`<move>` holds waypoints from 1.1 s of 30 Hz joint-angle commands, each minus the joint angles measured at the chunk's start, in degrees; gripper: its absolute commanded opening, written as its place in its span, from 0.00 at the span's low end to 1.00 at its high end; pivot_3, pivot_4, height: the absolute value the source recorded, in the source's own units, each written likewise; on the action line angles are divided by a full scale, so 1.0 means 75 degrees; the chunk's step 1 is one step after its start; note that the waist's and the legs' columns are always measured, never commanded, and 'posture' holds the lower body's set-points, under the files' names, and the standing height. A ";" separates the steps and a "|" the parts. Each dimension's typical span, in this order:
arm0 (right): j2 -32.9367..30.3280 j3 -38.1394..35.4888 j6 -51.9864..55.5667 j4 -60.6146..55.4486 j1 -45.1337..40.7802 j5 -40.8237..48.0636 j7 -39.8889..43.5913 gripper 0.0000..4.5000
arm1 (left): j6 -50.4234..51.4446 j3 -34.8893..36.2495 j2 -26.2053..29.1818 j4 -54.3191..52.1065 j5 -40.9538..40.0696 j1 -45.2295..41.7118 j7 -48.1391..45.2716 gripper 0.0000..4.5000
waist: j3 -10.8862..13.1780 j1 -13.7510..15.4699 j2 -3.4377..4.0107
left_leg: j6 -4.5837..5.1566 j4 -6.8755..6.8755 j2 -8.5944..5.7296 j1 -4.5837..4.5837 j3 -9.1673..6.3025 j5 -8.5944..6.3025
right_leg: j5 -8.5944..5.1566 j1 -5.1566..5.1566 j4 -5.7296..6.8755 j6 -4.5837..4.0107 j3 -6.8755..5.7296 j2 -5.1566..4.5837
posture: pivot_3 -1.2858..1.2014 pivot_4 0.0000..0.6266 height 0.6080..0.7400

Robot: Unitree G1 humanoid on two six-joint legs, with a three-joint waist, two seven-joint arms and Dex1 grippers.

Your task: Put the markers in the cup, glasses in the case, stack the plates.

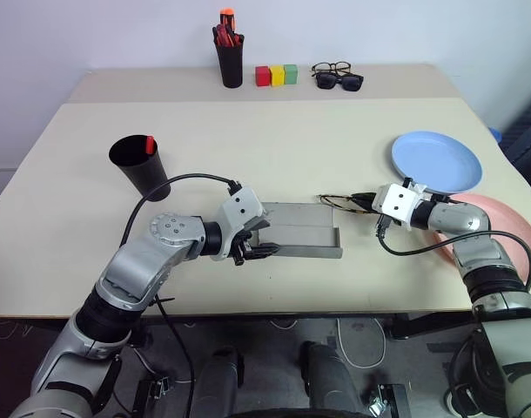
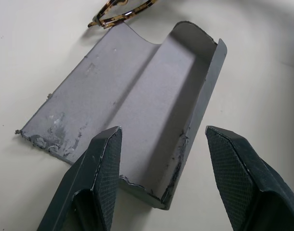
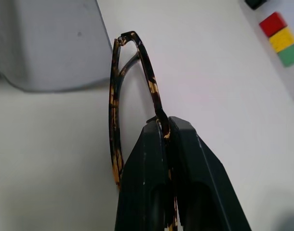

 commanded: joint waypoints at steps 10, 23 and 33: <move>-0.0565 -0.0245 -0.1983 0.1541 -0.0566 0.0970 0.2141 0.03 | 0.0057 0.0175 0.0211 -0.0465 -0.0206 0.0187 0.0056 0.63 | 0.0000 -0.0057 0.0000 | 0.0000 0.0000 0.0000 0.0007 0.0001 0.0000 | 0.0000 0.0005 0.0002 -0.0001 0.0005 0.0000 | 0.52 0.24 0.99; -0.0409 -0.0478 -0.1988 0.1631 -0.0489 0.1156 0.2256 0.22 | 0.0096 0.0189 0.0307 -0.0467 -0.0295 0.0209 0.0140 0.63 | 0.0001 -0.0037 0.0000 | -0.0001 0.0000 0.0000 0.0009 0.0001 0.0001 | 0.0001 0.0007 0.0003 -0.0001 0.0006 0.0001 | 0.52 0.24 0.99; -0.0937 -0.0570 -0.2124 0.1153 -0.0063 0.0485 0.0575 0.66 | -0.0055 -0.0013 0.0141 -0.0222 -0.0225 -0.0005 0.0058 0.63 | 0.0001 -0.0024 0.0000 | -0.0002 0.0000 -0.0001 0.0008 0.0002 0.0001 | 0.0000 0.0007 0.0002 -0.0002 0.0007 0.0001 | 0.52 0.24 0.99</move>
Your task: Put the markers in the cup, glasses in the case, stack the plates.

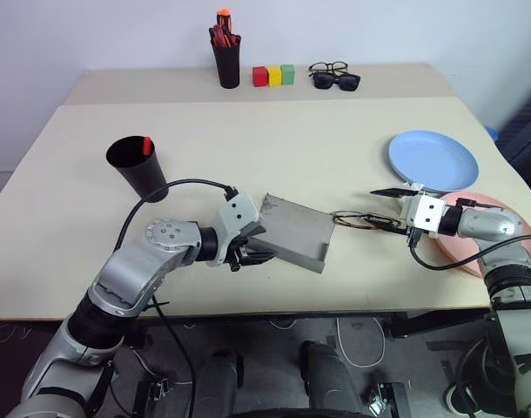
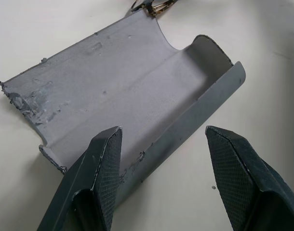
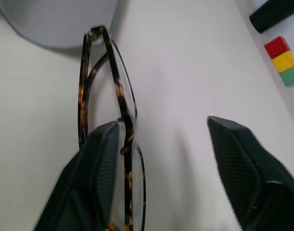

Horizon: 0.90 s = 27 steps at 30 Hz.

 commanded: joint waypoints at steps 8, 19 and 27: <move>-0.0996 -0.1607 0.4709 -0.4296 0.1558 0.1820 -0.1037 0.66 | -0.0372 -0.0190 -0.0282 0.0237 0.0081 -0.0295 -0.0085 0.63 | 0.0001 0.0038 0.0002 | 0.0001 -0.0003 -0.0001 -0.0001 -0.0002 0.0000 | -0.0003 -0.0001 0.0001 -0.0006 0.0005 0.0000 | 0.52 0.24 0.99; -0.0550 -0.3684 1.3010 -0.9950 0.3697 0.6386 -0.3558 0.66 | -0.0591 -0.0326 -0.0479 0.0660 0.0116 -0.0515 -0.0213 0.63 | -0.0001 0.0139 0.0002 | 0.0003 0.0013 0.0000 -0.0006 -0.0001 -0.0001 | -0.0014 0.0000 -0.0001 -0.0033 0.0005 -0.0001 | 0.52 0.24 0.99; 0.1058 -0.4750 1.5332 -0.9860 0.2873 1.1172 -0.7733 0.66 | -0.0458 -0.0240 -0.0462 0.0706 0.0085 -0.0551 -0.0220 0.63 | -0.0001 0.0281 0.0003 | 0.0006 0.0003 0.0002 -0.0022 -0.0004 -0.0003 | -0.0013 -0.0014 -0.0011 -0.0036 0.0000 -0.0001 | 0.52 0.24 0.99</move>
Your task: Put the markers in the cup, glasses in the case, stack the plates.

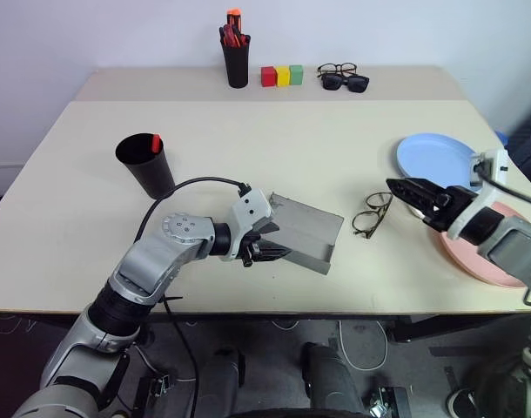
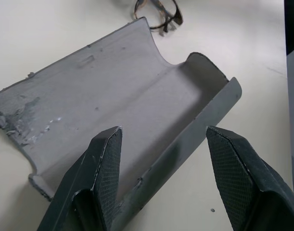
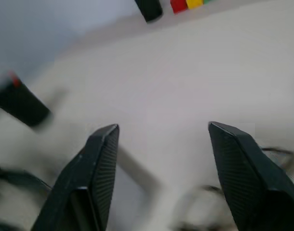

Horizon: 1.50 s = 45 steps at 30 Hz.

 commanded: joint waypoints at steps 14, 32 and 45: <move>-0.0497 0.0152 0.0539 0.1235 0.0698 0.1922 -0.0924 0.66 | 0.0379 0.0355 0.0201 -0.0487 -0.0166 0.0040 0.0122 0.63 | 0.0000 -0.0048 0.0000 | 0.0007 0.0001 0.0002 0.0003 0.0006 -0.0003 | -0.0001 0.0001 -0.0001 0.0001 -0.0002 0.0001 | 0.52 0.24 0.99; -0.0390 0.0965 0.0332 0.3482 -0.0925 -0.0958 0.1337 0.66 | 0.0865 0.0862 0.0526 -0.1180 -0.0550 0.0362 0.0438 0.63 | 0.0000 -0.0045 0.0000 | 0.0006 0.0000 0.0003 0.0001 0.0006 -0.0002 | 0.0000 0.0000 -0.0003 0.0005 -0.0002 0.0004 | 0.52 0.24 0.99; -0.0134 0.0986 0.0462 0.3846 -0.1202 -0.1926 0.2075 0.66 | 0.1012 0.0972 0.0656 -0.1331 -0.0669 0.0430 0.0577 0.63 | 0.0000 -0.0052 0.0000 | 0.0006 0.0001 0.0003 0.0001 0.0006 -0.0002 | 0.0001 0.0000 -0.0002 0.0006 -0.0003 0.0004 | 0.52 0.24 0.99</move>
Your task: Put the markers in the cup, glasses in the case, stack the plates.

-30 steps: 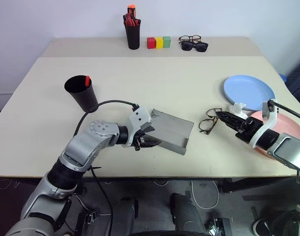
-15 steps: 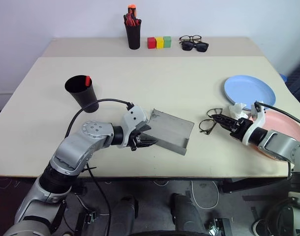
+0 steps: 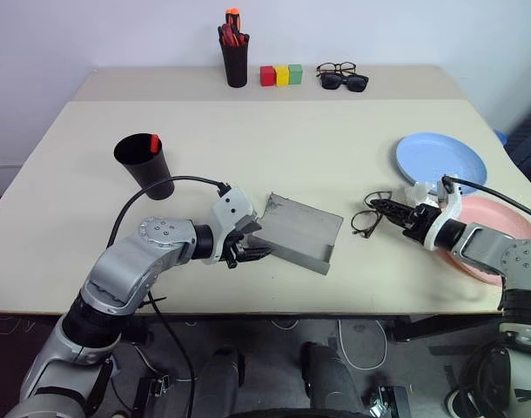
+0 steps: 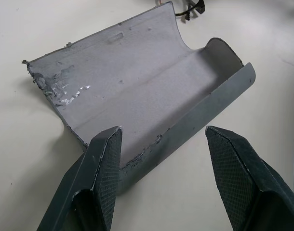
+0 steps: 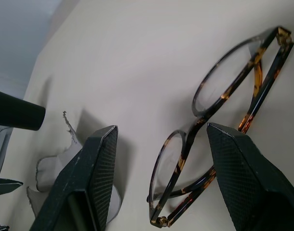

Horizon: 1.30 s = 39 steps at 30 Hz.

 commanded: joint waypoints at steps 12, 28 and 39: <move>0.0221 -0.0114 0.0027 0.0223 -0.0464 -0.0680 0.0566 0.66 | 0.0082 0.0281 0.0110 -0.0384 -0.0212 -0.0003 0.0187 0.63 | 0.0000 -0.0006 0.0000 | 0.0000 0.0000 0.0000 0.0000 0.0000 0.0000 | 0.0003 0.0000 0.0000 0.0006 0.0000 0.0000 | 0.52 0.24 0.99; 0.0247 0.0044 -0.0042 0.0685 -0.0807 -0.1485 0.1136 0.02 | 0.0194 0.0720 0.0194 -0.0936 -0.0566 0.0452 0.0340 0.63 | 0.0000 -0.0015 0.0000 | -0.0001 -0.0003 0.0000 0.0000 -0.0001 0.0000 | 0.0007 -0.0001 -0.0001 0.0015 0.0000 0.0001 | 0.52 0.24 0.99; -0.0432 0.1113 -0.1783 -0.1386 -0.0304 -0.2554 0.2912 0.02 | -0.2171 0.1892 0.0972 -0.0922 -0.1413 0.1539 -0.1921 0.63 | 0.0001 -0.0014 0.0004 | -0.0002 -0.0008 0.0004 -0.0002 0.0001 0.0000 | -0.0001 -0.0011 0.0002 0.0000 0.0000 0.0002 | 0.52 0.24 0.99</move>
